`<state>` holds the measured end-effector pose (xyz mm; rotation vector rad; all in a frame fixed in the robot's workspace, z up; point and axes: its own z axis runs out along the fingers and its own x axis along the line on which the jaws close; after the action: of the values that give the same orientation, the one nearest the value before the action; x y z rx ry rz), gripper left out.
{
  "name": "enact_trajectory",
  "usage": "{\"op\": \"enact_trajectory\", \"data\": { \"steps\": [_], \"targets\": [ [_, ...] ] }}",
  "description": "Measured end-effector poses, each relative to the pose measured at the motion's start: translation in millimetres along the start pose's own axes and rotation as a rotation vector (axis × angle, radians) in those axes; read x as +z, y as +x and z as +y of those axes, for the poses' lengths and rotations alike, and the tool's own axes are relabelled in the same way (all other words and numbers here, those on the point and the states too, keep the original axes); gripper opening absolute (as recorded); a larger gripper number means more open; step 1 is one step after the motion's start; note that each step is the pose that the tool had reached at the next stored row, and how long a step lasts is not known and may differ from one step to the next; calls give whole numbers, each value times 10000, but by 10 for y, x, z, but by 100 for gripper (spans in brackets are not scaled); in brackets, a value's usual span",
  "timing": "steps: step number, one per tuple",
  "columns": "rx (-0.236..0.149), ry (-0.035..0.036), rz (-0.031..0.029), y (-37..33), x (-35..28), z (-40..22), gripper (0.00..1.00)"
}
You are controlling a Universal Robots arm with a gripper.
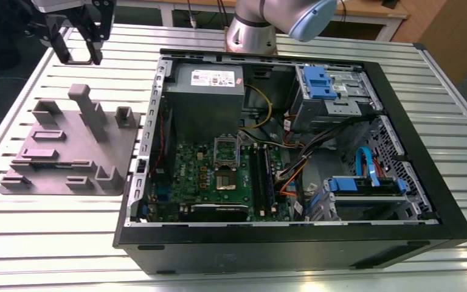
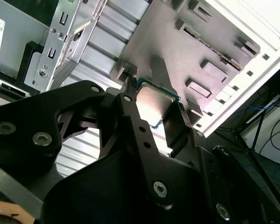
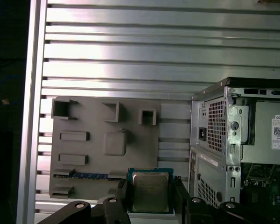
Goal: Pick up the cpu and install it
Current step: 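Pick up the cpu and move it towards the insertion slot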
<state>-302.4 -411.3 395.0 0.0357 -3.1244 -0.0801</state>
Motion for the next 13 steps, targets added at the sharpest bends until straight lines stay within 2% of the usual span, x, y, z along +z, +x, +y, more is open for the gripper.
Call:
{"op": "enact_trajectory", "data": {
  "steps": [13],
  "targets": [
    [0,-1,-1,-34,0,-1,47]
  ]
}}
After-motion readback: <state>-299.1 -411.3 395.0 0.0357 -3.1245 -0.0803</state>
